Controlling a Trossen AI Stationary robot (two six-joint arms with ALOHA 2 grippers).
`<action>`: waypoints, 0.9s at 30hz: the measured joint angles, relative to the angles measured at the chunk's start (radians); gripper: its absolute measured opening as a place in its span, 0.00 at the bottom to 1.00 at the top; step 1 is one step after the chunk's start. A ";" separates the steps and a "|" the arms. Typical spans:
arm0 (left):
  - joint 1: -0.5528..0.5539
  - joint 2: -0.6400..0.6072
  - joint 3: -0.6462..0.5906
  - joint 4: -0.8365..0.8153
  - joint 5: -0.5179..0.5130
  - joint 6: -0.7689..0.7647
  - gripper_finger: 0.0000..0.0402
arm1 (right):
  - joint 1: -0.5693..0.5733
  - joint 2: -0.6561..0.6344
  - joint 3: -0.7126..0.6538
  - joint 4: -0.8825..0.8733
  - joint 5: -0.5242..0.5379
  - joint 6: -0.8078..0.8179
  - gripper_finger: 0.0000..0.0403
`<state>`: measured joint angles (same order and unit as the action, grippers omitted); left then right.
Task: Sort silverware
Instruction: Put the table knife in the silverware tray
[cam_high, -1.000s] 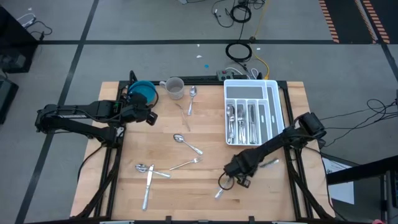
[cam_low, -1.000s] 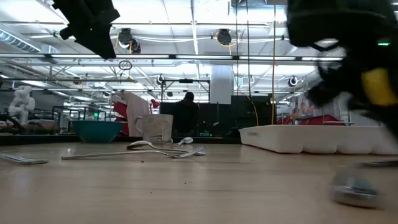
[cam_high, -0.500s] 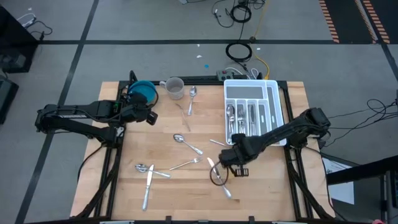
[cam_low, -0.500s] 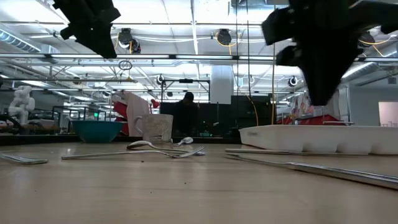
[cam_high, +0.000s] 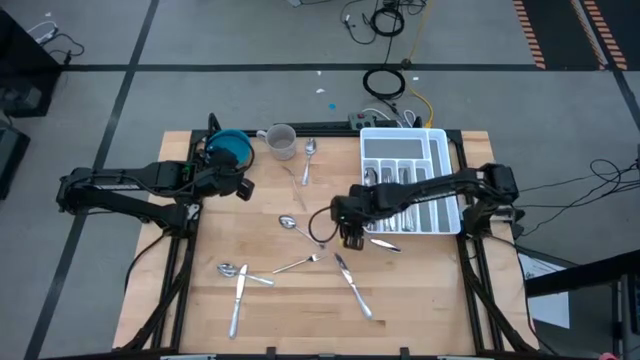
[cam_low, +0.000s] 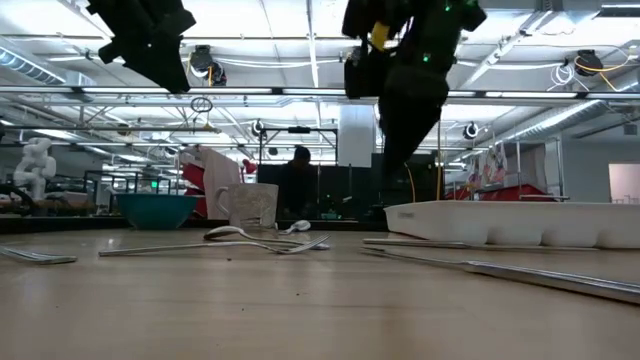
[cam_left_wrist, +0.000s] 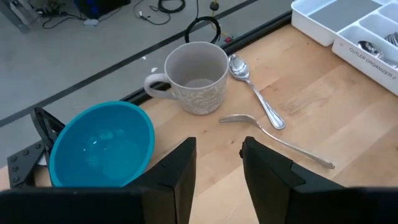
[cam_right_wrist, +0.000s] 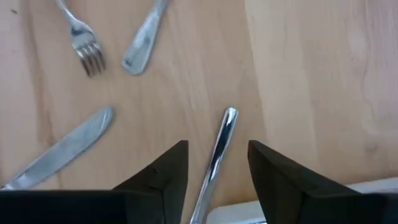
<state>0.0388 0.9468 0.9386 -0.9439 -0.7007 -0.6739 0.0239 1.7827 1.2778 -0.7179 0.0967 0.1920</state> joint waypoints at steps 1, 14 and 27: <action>0.000 0.000 0.000 0.000 0.000 0.000 0.34 | -0.011 0.009 0.000 0.000 -0.019 -0.003 0.40; 0.000 0.000 0.000 -0.008 0.001 0.000 0.34 | -0.039 0.198 0.001 0.039 -0.115 0.017 0.43; 0.000 0.000 0.000 -0.008 0.004 0.003 0.34 | -0.037 0.259 0.007 0.049 -0.116 0.103 0.04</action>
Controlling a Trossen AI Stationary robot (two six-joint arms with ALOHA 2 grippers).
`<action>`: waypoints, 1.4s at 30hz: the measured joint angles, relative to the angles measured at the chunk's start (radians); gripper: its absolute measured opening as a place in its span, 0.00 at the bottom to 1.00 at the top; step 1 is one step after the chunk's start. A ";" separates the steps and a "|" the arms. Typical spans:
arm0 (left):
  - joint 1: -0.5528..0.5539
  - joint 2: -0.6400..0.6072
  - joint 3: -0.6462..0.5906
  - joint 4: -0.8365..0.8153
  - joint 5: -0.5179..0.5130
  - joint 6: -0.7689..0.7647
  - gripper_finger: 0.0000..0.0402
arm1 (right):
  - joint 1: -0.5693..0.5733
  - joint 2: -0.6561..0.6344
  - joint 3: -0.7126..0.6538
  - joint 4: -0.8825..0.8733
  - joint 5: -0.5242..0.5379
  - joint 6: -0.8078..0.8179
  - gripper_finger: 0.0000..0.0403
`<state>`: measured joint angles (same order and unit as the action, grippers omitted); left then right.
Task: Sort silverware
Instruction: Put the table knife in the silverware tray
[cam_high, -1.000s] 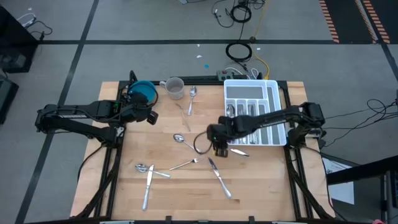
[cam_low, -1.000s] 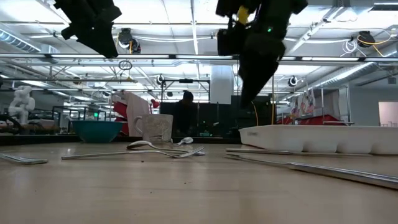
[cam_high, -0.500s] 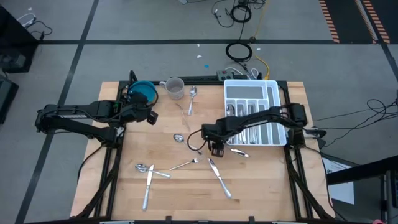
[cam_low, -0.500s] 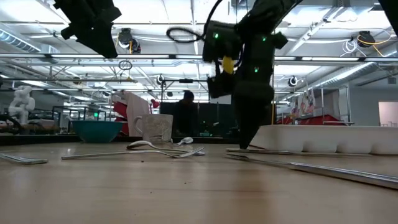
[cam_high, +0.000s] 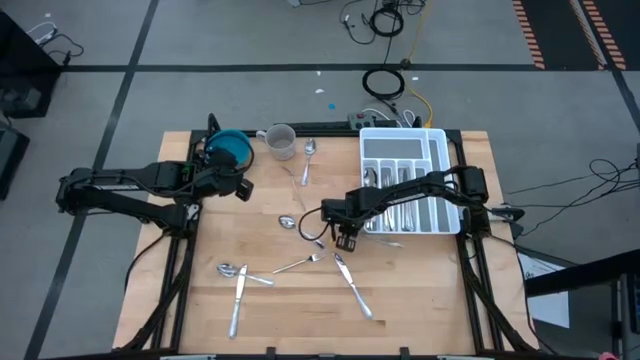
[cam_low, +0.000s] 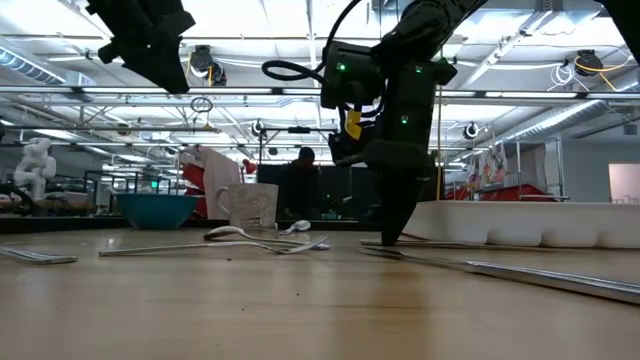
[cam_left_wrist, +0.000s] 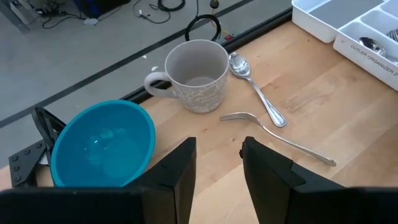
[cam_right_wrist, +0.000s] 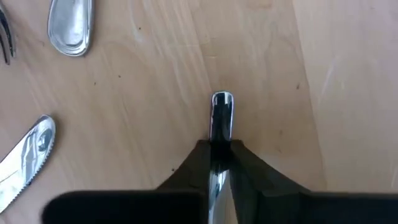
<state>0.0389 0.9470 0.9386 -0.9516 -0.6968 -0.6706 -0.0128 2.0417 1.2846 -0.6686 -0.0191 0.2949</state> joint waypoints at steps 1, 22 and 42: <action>0.000 0.000 0.000 0.000 0.000 0.000 0.34 | 0.000 0.000 0.001 0.000 -0.002 0.000 0.04; 0.000 0.000 0.000 0.000 -0.007 0.004 0.34 | 0.049 -0.045 0.220 -0.034 -0.068 0.097 0.00; 0.000 0.000 0.000 -0.001 -0.011 0.006 0.34 | 0.041 -0.051 0.560 -0.373 -0.008 -0.431 0.00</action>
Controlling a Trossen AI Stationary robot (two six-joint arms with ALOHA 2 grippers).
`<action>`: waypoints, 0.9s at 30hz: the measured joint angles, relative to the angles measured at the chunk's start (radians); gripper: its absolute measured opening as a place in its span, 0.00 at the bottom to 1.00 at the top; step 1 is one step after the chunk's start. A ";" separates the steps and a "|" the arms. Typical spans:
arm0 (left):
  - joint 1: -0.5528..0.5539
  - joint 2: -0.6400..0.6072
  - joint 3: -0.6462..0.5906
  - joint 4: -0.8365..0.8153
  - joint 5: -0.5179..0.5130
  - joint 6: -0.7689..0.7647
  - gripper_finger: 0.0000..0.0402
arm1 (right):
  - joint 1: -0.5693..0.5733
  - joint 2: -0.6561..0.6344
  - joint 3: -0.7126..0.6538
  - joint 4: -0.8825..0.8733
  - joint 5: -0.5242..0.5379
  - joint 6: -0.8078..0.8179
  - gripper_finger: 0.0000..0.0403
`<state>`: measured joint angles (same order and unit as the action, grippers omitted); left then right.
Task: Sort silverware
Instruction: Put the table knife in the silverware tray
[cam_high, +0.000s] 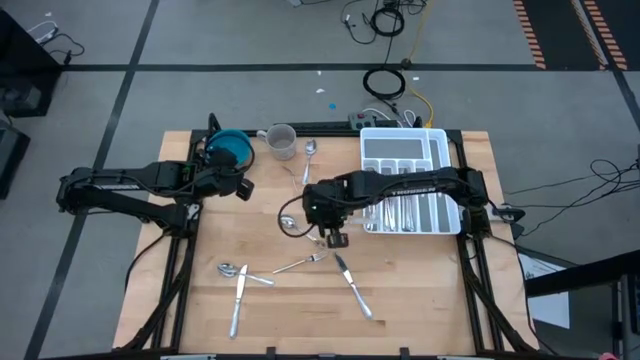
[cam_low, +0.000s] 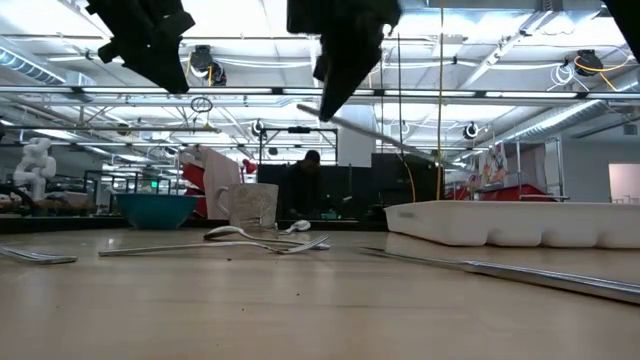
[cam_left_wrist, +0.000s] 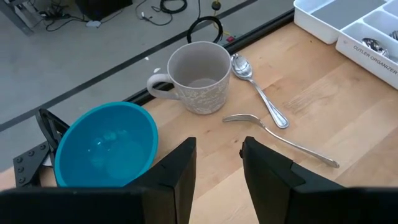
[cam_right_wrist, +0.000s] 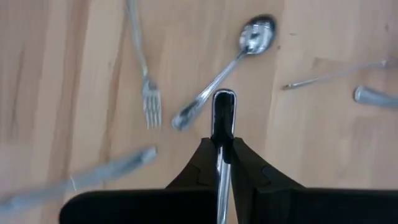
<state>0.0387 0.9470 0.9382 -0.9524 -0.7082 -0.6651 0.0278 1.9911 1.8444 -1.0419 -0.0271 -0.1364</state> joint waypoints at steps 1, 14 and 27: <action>0.000 0.000 0.000 0.000 0.000 0.000 0.34 | 0.000 0.000 0.013 -0.027 0.000 -0.055 0.00; 0.000 0.000 0.000 0.001 0.000 -0.008 0.34 | 0.003 -0.003 0.059 -0.450 0.242 -0.571 0.00; 0.000 0.000 0.000 0.001 0.000 -0.012 0.34 | 0.038 -0.075 -0.010 -0.528 0.314 -0.666 0.00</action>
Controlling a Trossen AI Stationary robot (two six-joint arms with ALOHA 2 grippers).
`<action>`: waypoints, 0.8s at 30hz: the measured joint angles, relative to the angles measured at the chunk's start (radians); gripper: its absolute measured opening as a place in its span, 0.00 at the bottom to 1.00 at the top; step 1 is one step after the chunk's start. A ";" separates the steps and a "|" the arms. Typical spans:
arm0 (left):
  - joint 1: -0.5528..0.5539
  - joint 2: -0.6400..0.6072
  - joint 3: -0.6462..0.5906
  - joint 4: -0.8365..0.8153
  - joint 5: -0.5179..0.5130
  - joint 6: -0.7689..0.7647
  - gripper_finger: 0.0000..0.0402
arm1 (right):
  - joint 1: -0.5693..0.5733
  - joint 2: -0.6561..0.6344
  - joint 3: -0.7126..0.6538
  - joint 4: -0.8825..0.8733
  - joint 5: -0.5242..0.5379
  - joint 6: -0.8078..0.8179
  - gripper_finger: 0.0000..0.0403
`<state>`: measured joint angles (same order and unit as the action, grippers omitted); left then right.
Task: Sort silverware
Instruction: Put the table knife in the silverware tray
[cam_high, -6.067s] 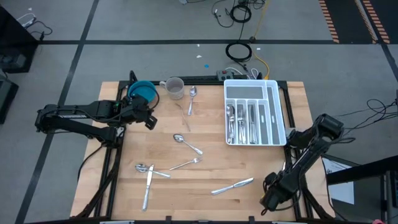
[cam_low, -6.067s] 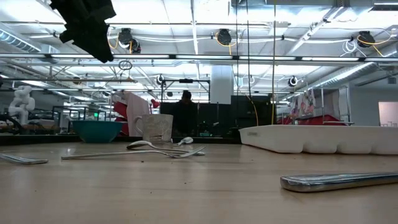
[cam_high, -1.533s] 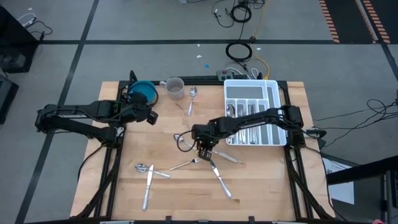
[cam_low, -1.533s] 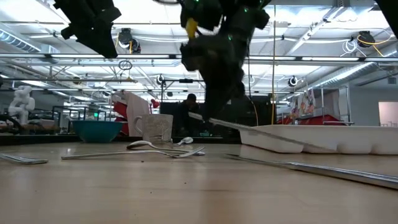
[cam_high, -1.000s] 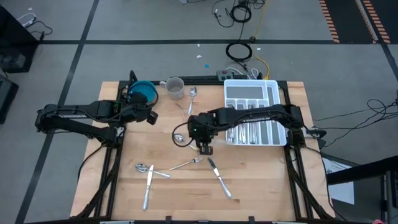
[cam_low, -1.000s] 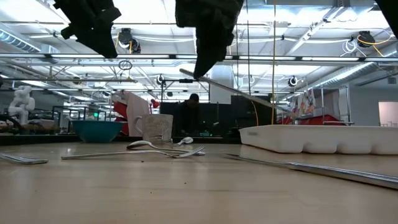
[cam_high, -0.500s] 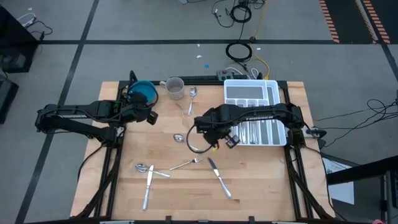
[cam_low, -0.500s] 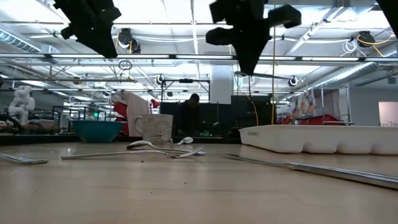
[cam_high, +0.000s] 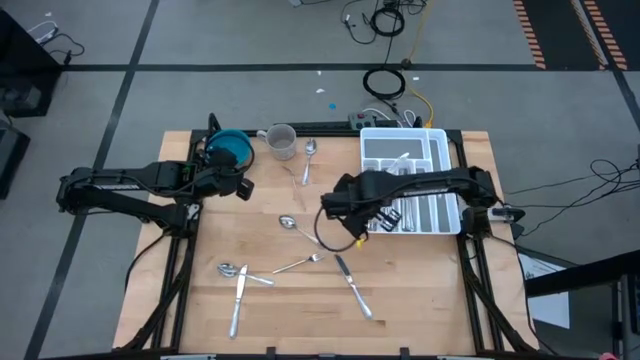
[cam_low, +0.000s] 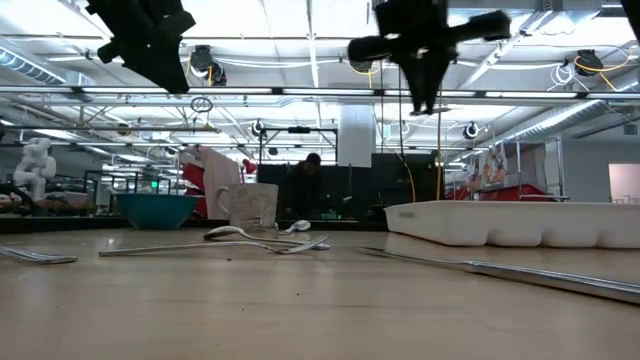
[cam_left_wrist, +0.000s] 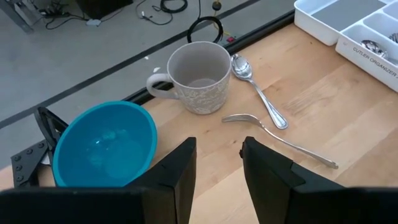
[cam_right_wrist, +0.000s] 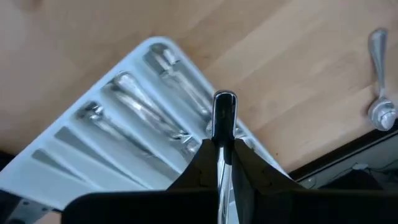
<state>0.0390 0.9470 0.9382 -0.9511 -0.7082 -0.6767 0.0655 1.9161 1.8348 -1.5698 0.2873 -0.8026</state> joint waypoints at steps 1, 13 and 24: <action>0.000 0.000 0.000 0.000 0.000 -0.006 0.34 | 0.007 -0.026 -0.026 0.000 -0.004 0.003 0.00; 0.000 0.000 0.000 0.017 -0.008 -0.025 0.34 | 0.085 -0.451 -0.510 0.005 0.099 -0.188 0.00; 0.000 0.000 0.000 0.030 -0.008 -0.104 0.34 | 0.090 -0.619 -0.799 0.241 0.100 -0.484 0.00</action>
<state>0.0389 0.9469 0.9382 -0.9207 -0.7165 -0.7803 0.1555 1.2976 1.0359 -1.3286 0.3871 -1.2866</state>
